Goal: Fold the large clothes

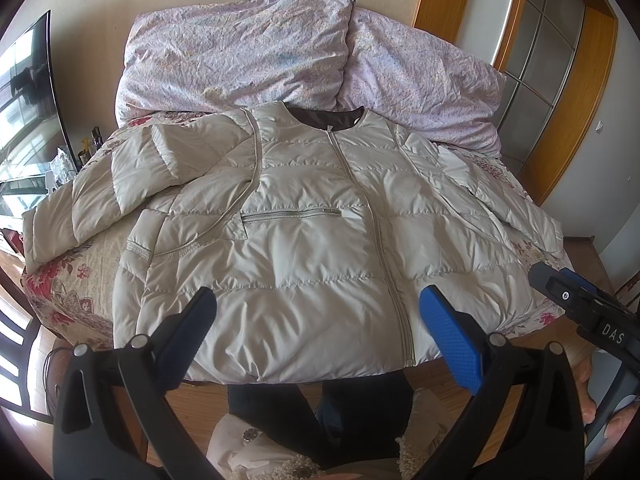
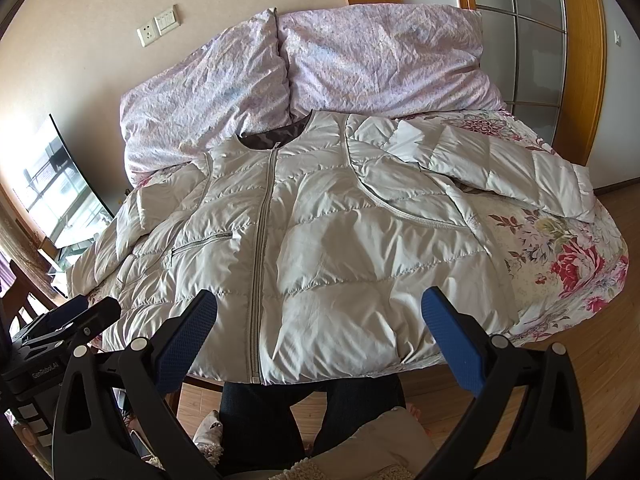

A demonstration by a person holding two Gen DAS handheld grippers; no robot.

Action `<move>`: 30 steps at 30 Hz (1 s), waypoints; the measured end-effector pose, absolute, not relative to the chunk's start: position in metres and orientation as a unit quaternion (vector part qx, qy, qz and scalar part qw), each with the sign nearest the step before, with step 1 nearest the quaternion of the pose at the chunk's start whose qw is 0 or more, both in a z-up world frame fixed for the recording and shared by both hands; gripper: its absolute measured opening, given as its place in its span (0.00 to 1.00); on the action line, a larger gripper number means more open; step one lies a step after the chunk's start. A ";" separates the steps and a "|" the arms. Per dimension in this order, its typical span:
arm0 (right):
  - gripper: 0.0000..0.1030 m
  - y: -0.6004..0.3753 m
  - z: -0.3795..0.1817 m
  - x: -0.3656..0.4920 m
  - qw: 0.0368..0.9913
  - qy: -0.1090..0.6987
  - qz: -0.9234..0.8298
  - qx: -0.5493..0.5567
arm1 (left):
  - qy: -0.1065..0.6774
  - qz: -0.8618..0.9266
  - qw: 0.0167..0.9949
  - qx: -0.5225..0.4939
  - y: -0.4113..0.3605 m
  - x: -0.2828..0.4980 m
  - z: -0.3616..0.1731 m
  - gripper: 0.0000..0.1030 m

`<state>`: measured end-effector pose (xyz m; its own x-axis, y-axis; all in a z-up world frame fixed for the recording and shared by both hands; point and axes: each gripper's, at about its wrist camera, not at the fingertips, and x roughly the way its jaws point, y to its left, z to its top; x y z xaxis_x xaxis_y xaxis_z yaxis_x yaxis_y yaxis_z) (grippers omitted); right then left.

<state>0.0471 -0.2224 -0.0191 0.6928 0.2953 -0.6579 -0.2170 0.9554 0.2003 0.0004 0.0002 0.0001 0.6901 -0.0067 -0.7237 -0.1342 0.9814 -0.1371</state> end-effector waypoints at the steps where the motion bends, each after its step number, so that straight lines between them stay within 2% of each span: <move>1: 0.99 -0.222 -0.018 0.047 0.918 0.367 0.140 0.054 | 0.392 0.035 0.915 -0.090 0.000 0.000 0.000 0.98; 30: 0.99 -0.226 -0.028 0.053 0.917 0.370 0.138 0.055 | 0.393 0.034 0.914 -0.092 0.007 0.002 -0.016 0.98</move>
<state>0.0528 -0.2264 -0.0277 0.6885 0.2946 -0.6627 -0.2130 0.9556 0.2036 0.0019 0.0068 -0.0159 0.6883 -0.0093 -0.7254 -0.1354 0.9807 -0.1411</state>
